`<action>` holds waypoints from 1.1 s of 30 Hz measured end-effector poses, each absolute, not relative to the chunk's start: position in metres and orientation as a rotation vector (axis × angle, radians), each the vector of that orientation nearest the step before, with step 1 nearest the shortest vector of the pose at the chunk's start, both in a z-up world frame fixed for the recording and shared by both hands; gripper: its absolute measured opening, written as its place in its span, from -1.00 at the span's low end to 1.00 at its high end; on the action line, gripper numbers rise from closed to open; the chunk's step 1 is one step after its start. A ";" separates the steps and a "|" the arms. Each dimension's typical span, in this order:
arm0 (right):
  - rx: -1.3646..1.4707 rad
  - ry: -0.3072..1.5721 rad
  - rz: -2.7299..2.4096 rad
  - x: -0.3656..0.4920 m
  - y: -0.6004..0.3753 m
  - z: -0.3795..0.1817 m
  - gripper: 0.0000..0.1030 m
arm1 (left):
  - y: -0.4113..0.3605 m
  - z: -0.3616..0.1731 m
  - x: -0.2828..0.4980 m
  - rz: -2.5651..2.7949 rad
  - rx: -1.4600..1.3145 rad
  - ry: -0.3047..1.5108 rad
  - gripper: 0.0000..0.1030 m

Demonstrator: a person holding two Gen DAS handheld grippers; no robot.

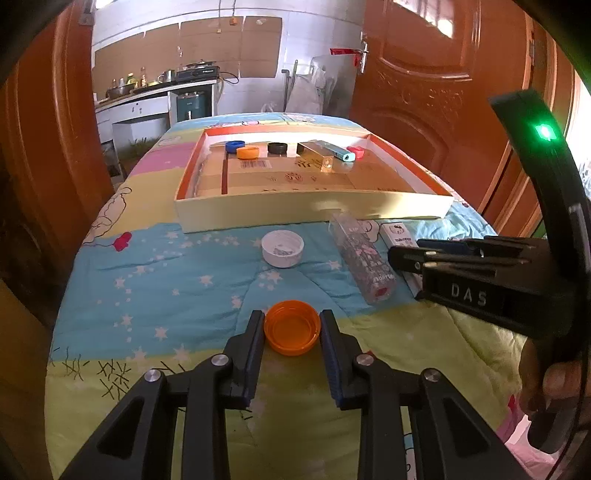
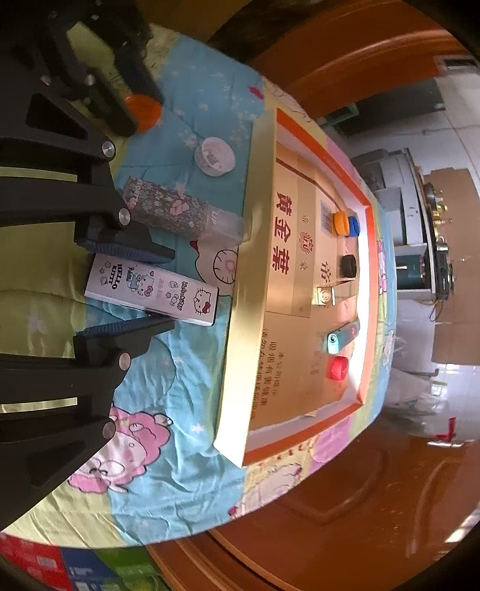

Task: Organize rigid objects
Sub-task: 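Grasp the small orange cap with the left gripper while the right gripper grasps the Hello Kitty box, then carry the orange cap and Hello Kitty box over the tray with both grippers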

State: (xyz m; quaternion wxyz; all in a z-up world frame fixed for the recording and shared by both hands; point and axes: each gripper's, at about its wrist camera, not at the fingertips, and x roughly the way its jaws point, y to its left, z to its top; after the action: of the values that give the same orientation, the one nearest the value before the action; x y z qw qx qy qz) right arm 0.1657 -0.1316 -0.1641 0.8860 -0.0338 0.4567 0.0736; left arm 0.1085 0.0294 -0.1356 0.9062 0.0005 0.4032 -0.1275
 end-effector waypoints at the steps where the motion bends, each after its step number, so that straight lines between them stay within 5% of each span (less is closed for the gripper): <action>1: -0.074 0.947 0.153 0.164 -0.131 -0.164 -0.44 | 0.030 -0.135 0.108 -0.264 -0.002 0.831 -0.41; 33: 0.025 0.829 0.186 0.172 -0.156 -0.103 -0.45 | 0.026 -0.071 0.153 -0.273 -0.021 0.709 -0.41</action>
State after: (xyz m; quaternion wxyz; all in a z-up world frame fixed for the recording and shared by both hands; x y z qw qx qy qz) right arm 0.1719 -0.1559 -0.1029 0.9111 0.0119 0.4020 0.0901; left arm 0.1525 0.0264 -0.0707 0.9285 -0.0103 0.3462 -0.1335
